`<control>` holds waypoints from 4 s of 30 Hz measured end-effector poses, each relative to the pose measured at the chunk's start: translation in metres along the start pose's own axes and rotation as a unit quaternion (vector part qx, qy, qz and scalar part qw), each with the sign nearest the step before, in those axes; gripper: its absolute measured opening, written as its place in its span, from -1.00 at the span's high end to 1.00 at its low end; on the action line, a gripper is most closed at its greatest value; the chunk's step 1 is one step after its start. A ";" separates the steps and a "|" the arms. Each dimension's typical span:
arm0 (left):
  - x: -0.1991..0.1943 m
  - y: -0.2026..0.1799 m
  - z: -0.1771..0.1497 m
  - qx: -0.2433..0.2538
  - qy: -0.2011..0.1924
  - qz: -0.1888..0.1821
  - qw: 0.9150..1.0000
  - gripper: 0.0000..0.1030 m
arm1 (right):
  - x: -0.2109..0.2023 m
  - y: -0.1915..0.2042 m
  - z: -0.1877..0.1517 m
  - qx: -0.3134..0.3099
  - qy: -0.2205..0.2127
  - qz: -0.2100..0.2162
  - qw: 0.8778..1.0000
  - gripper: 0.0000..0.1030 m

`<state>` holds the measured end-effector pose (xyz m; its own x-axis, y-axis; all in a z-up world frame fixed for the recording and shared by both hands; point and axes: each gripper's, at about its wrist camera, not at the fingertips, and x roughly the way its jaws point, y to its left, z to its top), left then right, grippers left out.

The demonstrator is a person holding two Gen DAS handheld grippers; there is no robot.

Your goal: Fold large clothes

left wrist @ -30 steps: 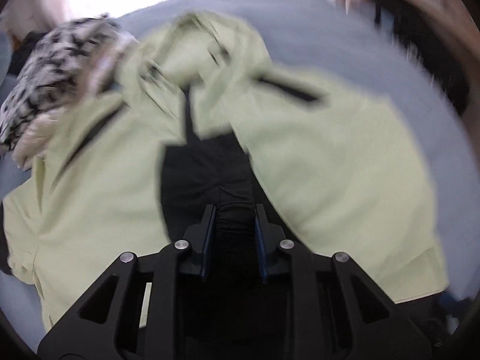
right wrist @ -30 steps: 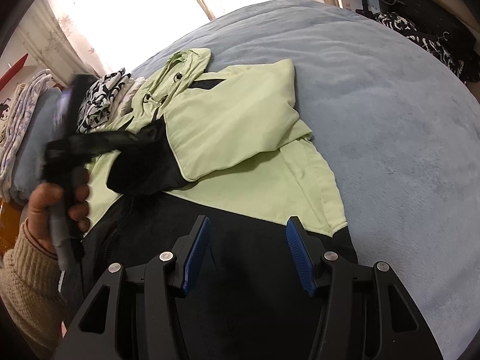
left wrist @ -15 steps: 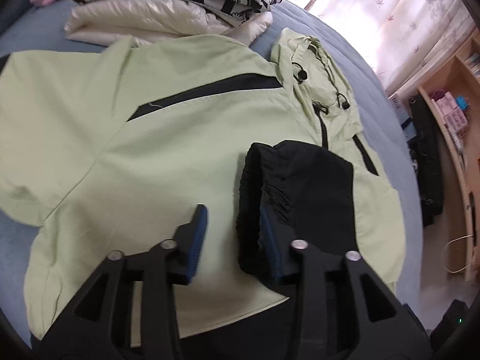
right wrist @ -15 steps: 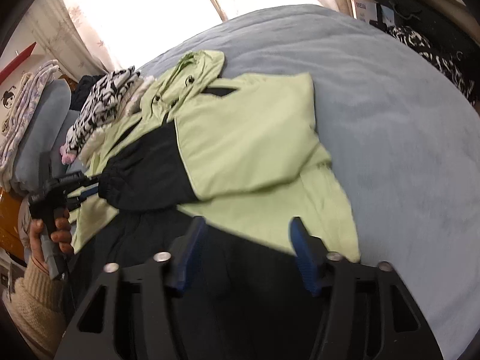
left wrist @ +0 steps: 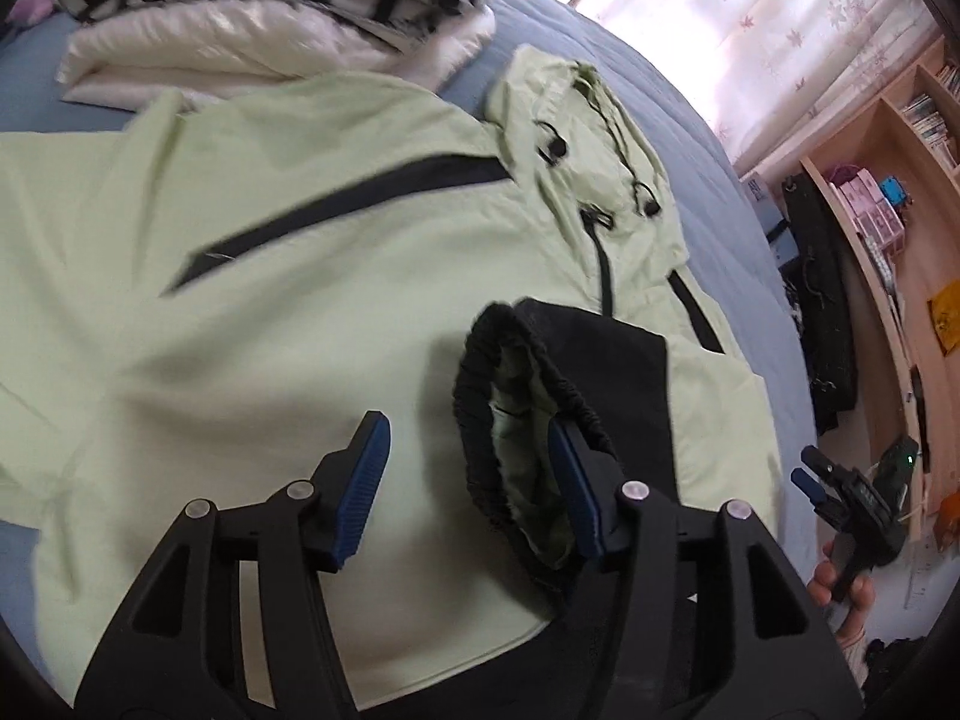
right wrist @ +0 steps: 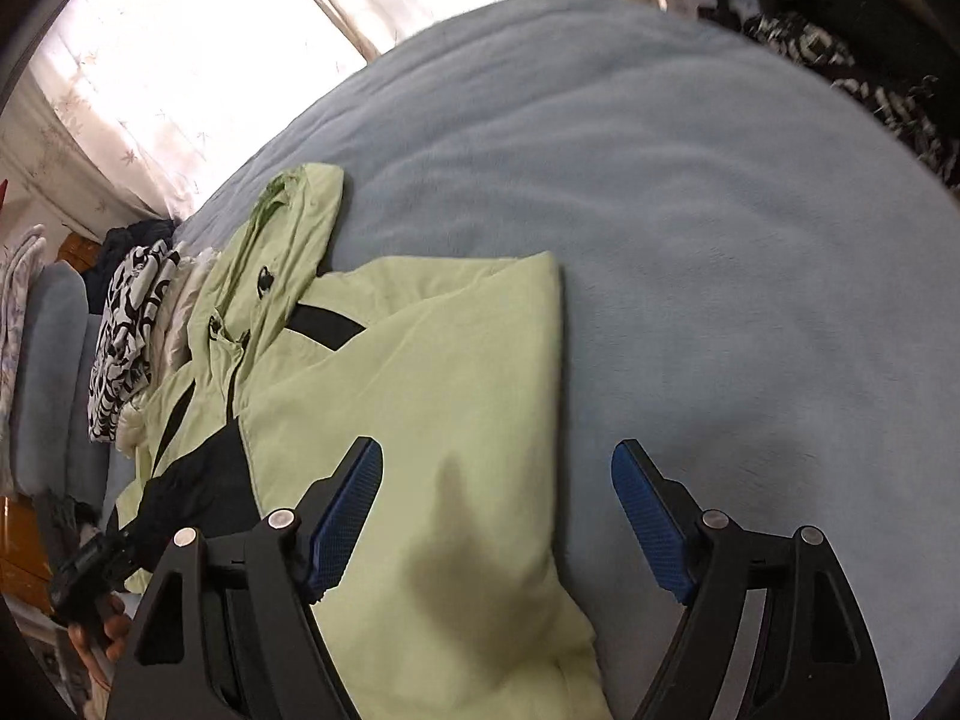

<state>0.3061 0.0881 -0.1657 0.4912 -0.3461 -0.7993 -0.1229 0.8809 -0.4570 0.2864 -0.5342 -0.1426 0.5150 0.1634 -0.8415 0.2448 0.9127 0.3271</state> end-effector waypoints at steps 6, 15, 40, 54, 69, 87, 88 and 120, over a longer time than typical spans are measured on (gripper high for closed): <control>-0.023 0.024 0.002 -0.016 -0.018 -0.015 1.000 -0.04 | 0.033 -0.011 0.010 0.019 0.021 0.016 0.999 -0.55; 0.033 -0.021 -0.005 0.049 0.060 -0.015 0.997 -0.16 | 0.065 0.001 0.013 0.011 0.023 0.022 0.999 0.51; 0.050 -0.043 0.006 0.125 -0.035 0.105 0.986 0.84 | 0.022 -0.034 -0.010 0.053 0.014 0.095 0.994 -0.01; 0.026 -0.061 -0.004 0.176 -0.042 0.144 0.973 0.76 | -0.022 -0.004 -0.052 -0.055 -0.017 -0.044 0.997 -0.01; 0.018 -0.053 -0.006 0.145 -0.047 0.177 0.972 0.69 | 0.025 0.119 -0.107 -0.158 0.033 0.009 0.987 0.02; -0.027 -0.077 -0.024 0.167 -0.070 0.145 0.973 0.61 | -0.040 0.056 -0.065 -0.080 -0.016 -0.002 0.997 0.29; -0.023 -0.086 -0.027 0.171 -0.065 0.135 0.974 0.61 | -0.037 0.068 -0.060 -0.083 -0.020 0.009 0.996 0.29; -0.013 -0.113 -0.060 0.155 -0.025 0.119 0.980 0.61 | -0.060 0.067 -0.086 0.032 -0.021 0.034 0.999 0.22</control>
<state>0.2613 -0.0259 -0.1274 0.5223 -0.1098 -0.8457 0.0253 0.9932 -0.1134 0.2011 -0.4504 -0.1070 0.5662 0.2073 -0.7977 0.2596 0.8737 0.4113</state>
